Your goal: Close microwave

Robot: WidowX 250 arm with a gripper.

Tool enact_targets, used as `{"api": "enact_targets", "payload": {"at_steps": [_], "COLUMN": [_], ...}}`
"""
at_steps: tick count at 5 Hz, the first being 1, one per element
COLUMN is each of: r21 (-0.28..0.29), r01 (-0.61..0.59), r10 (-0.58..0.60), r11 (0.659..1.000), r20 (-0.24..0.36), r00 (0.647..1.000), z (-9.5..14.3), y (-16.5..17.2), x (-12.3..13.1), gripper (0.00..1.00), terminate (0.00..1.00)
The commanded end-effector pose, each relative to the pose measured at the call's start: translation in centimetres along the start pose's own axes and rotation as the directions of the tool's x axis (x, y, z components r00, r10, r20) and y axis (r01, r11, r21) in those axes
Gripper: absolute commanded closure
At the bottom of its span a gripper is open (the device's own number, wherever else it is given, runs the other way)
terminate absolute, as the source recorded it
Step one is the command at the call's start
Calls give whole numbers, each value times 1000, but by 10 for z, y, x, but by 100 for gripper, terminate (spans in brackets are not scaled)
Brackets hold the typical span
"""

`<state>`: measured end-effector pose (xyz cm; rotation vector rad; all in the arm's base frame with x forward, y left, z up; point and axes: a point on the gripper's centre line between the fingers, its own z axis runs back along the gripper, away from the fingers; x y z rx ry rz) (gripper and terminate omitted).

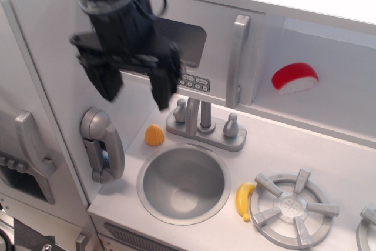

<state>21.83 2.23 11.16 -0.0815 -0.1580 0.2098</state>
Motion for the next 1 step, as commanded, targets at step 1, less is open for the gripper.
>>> {"api": "enact_targets", "payload": {"at_steps": [1], "r21": [-2], "r01": [-1], "r10": [1], "r11": [1000], "r20": [42], "r00": [999], "z": [20], "y": [10], "x": [11], "gripper": [0], "terminate": [100]}}
